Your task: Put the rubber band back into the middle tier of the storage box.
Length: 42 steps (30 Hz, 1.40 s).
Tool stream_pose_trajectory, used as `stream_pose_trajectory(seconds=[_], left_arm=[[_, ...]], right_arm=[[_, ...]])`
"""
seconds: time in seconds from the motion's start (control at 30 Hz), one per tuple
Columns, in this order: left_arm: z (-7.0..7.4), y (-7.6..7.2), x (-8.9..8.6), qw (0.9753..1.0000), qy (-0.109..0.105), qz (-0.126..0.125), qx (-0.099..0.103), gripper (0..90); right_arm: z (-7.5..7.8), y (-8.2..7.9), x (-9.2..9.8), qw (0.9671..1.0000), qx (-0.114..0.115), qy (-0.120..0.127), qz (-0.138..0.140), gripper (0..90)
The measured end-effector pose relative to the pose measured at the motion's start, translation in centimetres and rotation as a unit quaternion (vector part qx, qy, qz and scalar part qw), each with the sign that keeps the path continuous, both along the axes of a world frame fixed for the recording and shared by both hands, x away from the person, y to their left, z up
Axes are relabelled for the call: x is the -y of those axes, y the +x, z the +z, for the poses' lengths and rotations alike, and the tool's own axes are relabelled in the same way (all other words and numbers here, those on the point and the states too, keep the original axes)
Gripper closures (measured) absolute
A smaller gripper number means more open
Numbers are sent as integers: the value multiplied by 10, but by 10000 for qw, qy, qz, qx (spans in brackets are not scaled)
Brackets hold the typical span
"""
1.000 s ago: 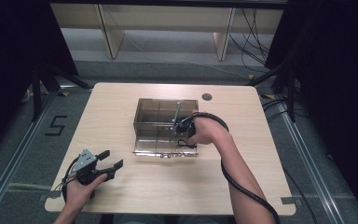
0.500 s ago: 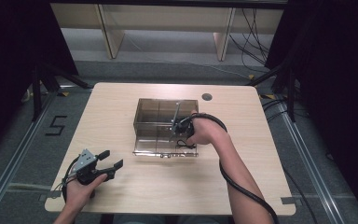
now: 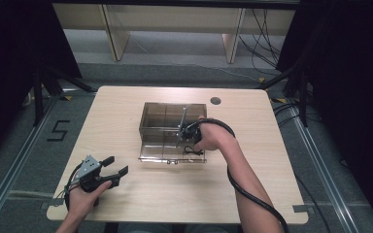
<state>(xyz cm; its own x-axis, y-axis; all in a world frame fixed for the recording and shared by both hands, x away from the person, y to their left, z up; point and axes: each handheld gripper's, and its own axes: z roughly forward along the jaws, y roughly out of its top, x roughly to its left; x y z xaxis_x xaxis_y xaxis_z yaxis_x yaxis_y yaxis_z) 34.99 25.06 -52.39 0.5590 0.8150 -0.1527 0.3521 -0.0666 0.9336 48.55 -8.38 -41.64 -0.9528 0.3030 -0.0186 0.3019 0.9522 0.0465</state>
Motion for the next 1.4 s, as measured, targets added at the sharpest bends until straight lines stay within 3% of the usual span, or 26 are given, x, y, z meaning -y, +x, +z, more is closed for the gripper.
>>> stream_pose_trajectory(seconds=[0.1, 0.17, 0.3, 0.37, 0.43, 0.47, 0.53, 0.73, 0.77, 0.87, 0.9, 0.97, 1.03, 1.1, 1.23, 1.3, 1.4], left_arm=[[0, 0, 0, 10000, -1, -3, -4, 253], [0, 0, 0, 10000, 0, 0, -2, 253], [0, 0, 0, 10000, -3, 2, -2, 253], [0, 0, 0, 10000, -3, -1, 0, 253], [0, 0, 0, 10000, -4, 1, 1, 253], [0, 0, 0, 10000, -6, 0, 1, 253], [0, 0, 0, 10000, -3, -1, -2, 253], [1, -1, 0, 10000, 36, 23, -18, 253], [0, -1, 0, 10000, 35, 24, -18, 253], [0, -1, 0, 10000, 40, 24, -17, 253], [1, -1, 0, 10000, 38, 23, -17, 253], [0, -1, 0, 10000, 39, 25, -19, 254], [0, -1, 0, 10000, 41, 25, -20, 253], [0, -1, 0, 10000, 40, 25, -20, 254], [1, -1, 0, 10000, 41, 27, -18, 254], [1, -1, 0, 10000, 47, 25, -18, 254], [0, -1, 0, 10000, 45, 25, -21, 254]], right_arm=[[-1, -1, 1, 9999, -35, 5, -169, 867], [-3, 2, 2, 10000, -28, 61, -26, 867], [-5, 2, 2, 9998, -82, 9, -172, 866], [-8, 4, 2, 10000, -83, 42, -11, 862], [-8, 2, 2, 9998, -116, -39, -174, 858], [-10, 4, 2, 9999, -105, 10, -54, 857], [-9, 2, 1, 9997, -143, -38, -199, 853], [-12, 4, 1, 9999, -100, 22, -22, 838], [-11, 3, 1, 9998, -118, -47, -125, 830], [-12, 4, 1, 9999, -112, -11, -76, 811], [-11, 1, 1, 9995, -115, -78, -295, 807], [-11, 4, 2, 10000, -71, 10, -63, 801], [-8, 3, 3, 9998, -31, -48, -185, 789], [-7, 4, 3, 10000, -5, 47, -30, 781], [0, 1, 3, 9997, 90, -118, -201, 759], [-1, 2, 5, 9999, 72, -3, -92, 742], [2, -2, 6, 9997, 75, -2, -244, 721]])
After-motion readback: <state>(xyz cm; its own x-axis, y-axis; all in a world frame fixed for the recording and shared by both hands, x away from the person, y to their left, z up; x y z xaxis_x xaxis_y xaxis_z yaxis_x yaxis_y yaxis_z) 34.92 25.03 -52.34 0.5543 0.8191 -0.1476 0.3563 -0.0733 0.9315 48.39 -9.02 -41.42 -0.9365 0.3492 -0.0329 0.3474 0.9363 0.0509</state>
